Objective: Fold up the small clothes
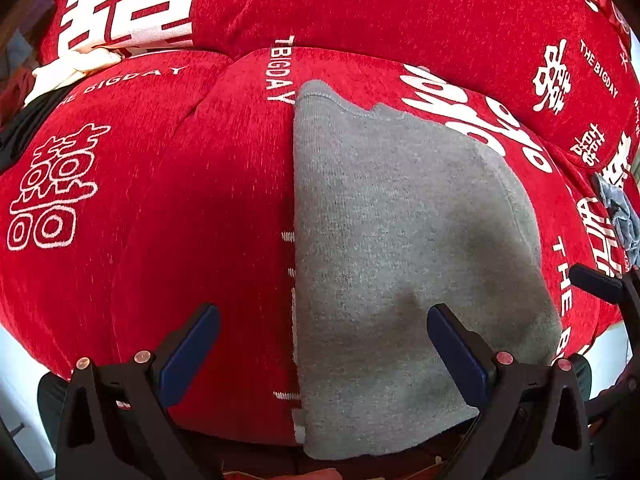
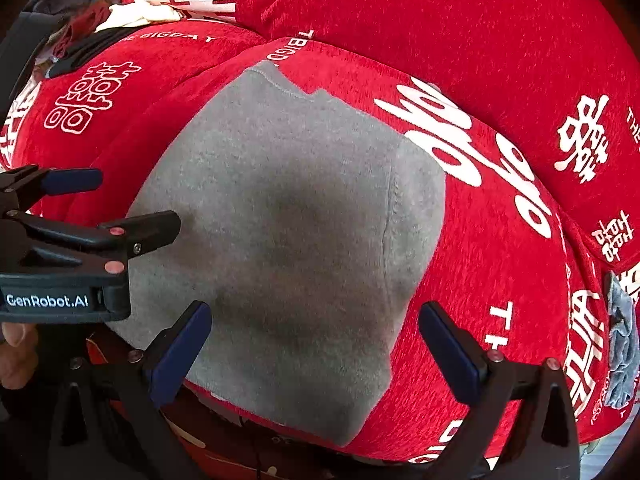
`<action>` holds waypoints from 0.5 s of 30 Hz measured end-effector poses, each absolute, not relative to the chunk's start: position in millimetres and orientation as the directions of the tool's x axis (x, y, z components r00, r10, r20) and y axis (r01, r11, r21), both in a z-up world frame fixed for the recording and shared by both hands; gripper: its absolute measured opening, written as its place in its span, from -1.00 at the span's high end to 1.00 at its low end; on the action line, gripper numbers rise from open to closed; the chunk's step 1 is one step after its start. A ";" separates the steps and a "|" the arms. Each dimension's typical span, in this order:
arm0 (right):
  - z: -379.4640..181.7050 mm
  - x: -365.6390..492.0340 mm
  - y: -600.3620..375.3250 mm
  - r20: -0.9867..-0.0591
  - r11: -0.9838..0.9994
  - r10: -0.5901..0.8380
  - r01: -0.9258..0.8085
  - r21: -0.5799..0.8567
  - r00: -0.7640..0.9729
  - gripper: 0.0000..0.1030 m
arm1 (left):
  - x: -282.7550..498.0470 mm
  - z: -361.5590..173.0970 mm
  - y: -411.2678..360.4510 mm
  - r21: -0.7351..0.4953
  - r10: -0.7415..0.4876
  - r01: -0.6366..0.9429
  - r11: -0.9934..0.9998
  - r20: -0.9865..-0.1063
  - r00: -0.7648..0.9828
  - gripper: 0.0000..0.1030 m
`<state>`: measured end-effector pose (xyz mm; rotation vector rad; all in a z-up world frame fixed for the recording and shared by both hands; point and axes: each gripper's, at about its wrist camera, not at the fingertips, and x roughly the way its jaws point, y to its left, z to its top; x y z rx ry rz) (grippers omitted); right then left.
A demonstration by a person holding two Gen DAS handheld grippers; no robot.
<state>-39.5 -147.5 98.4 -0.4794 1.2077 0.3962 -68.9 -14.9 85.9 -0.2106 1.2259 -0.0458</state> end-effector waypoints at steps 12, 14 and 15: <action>97.9 -41.9 -134.1 -0.952 0.815 0.015 -0.554 -0.166 0.307 -1.00 | -69.0 84.9 -8.2 -0.221 -0.179 -0.084 0.972 -0.921 0.346 -1.00; 98.2 -42.5 -133.1 -0.952 0.814 0.013 -0.556 -0.168 0.307 -1.00 | -69.2 85.4 -7.6 -0.222 -0.180 -0.084 0.971 -0.920 0.348 -1.00; 98.6 -42.6 -132.8 -0.951 0.813 0.014 -0.557 -0.168 0.308 -1.00 | -69.4 85.5 -7.7 -0.222 -0.180 -0.085 0.971 -0.919 0.350 -1.00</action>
